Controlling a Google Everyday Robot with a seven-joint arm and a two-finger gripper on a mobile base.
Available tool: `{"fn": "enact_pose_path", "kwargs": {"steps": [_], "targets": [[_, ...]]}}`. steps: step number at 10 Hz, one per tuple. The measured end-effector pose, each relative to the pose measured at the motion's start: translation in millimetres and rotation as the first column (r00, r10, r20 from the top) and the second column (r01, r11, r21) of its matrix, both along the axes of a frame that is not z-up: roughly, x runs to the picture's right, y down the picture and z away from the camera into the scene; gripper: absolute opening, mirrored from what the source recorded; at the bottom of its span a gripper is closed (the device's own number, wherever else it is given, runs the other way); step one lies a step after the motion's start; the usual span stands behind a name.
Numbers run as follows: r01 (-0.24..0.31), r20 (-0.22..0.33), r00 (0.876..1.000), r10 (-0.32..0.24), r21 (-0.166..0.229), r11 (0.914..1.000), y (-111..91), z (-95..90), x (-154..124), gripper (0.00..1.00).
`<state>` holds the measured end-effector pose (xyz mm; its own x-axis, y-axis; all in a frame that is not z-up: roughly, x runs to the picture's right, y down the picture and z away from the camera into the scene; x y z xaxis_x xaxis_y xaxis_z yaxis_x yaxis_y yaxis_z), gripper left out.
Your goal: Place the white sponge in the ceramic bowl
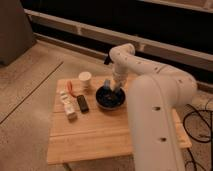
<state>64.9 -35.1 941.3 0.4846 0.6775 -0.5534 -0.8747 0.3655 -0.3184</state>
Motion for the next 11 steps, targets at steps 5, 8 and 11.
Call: {"fn": "enact_pose_path", "kwargs": {"steps": [5, 8, 11], "targets": [[0.016, 0.014, 1.000, -0.015, -0.020, 0.9997, -16, 14.5, 8, 0.00], [0.033, 0.015, 0.999, -0.034, 0.037, 0.9988, -28, 0.2, 16, 0.00], [0.061, 0.015, 0.998, -0.062, 0.045, 0.9971, -10, -12.5, 16, 0.00]]}}
